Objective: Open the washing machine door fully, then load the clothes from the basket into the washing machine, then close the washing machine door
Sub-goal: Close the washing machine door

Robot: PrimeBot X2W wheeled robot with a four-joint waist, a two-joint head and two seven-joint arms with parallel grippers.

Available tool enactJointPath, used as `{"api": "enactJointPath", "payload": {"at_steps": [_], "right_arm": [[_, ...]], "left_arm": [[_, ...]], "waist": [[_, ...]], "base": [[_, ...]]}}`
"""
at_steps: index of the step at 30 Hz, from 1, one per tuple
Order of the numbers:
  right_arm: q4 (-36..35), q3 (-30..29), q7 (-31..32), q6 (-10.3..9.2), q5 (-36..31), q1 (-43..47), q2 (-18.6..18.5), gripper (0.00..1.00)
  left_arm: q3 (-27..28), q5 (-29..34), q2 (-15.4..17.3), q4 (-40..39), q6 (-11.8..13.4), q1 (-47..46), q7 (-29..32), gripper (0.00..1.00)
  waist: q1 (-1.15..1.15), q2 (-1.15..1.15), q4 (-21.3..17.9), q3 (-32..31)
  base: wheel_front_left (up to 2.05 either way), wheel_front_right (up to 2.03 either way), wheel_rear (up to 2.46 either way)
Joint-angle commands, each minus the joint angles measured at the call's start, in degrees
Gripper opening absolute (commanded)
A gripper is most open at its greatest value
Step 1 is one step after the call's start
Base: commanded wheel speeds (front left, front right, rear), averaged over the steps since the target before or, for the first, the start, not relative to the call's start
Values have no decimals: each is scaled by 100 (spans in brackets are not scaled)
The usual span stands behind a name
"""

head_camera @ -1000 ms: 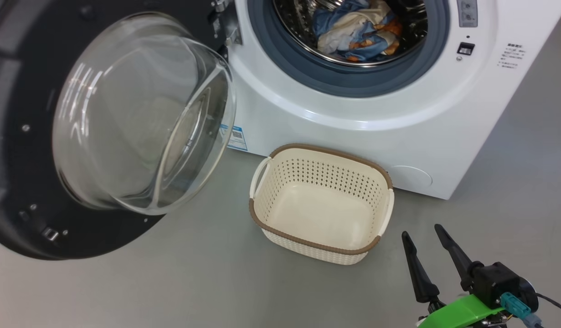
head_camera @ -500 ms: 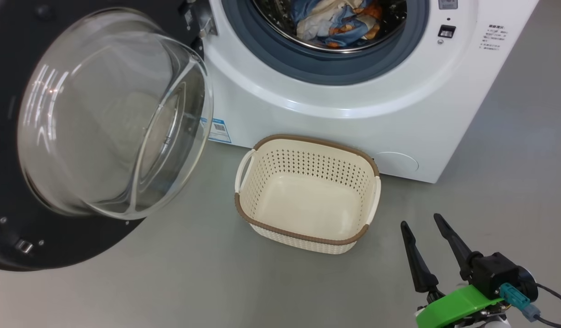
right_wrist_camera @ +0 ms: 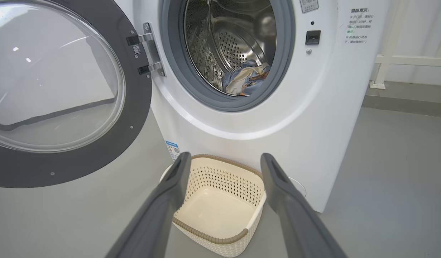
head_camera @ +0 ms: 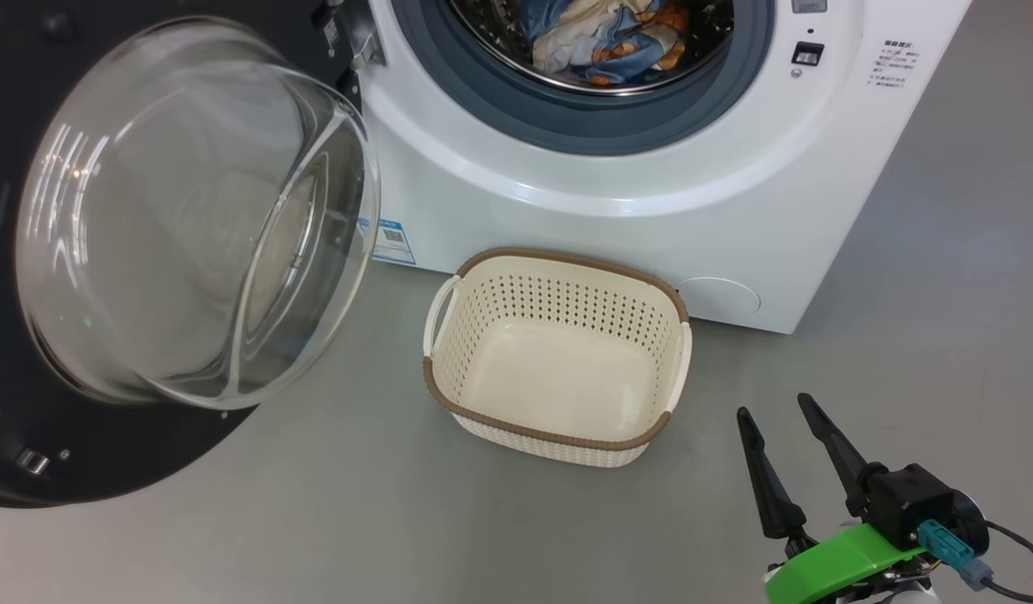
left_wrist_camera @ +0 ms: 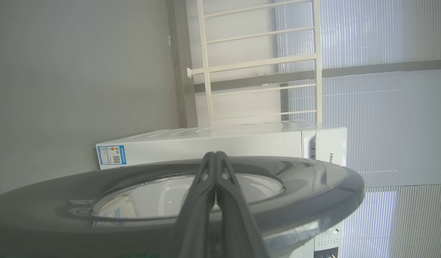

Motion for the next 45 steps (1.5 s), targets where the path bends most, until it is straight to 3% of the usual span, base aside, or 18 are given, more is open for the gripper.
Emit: {"api": "enactJointPath", "payload": {"at_steps": [1,15,29,39,45], "right_arm": [[-111,156,-28,35,32,-150,4,100],[-31,211,-28,35,152,-83,4,100],[56,258,-28,35,334,-58,4,100],[52,233,-28,35,421,-70,4,100],[62,235,-28,35,457,-53,4,100]], "left_arm": [[61,-64,296,-259,-32,140,160,0],[-189,-379,-106,-1000,211,707,1231,0],[-632,-1010,-864,-2492,746,1404,2617,0],[-1019,-1331,-1521,-3639,977,1853,3005,0],[-1472,-1593,-1718,-4020,986,2058,2890,0]], "waist": [[0,0,2,-38],[0,0,31,-201],[0,0,-84,-216],[0,0,-432,-192],[0,0,-598,-204]], "base": [[0,0,0],[0,0,0],[0,0,0],[0,0,0],[0,0,0]]}}
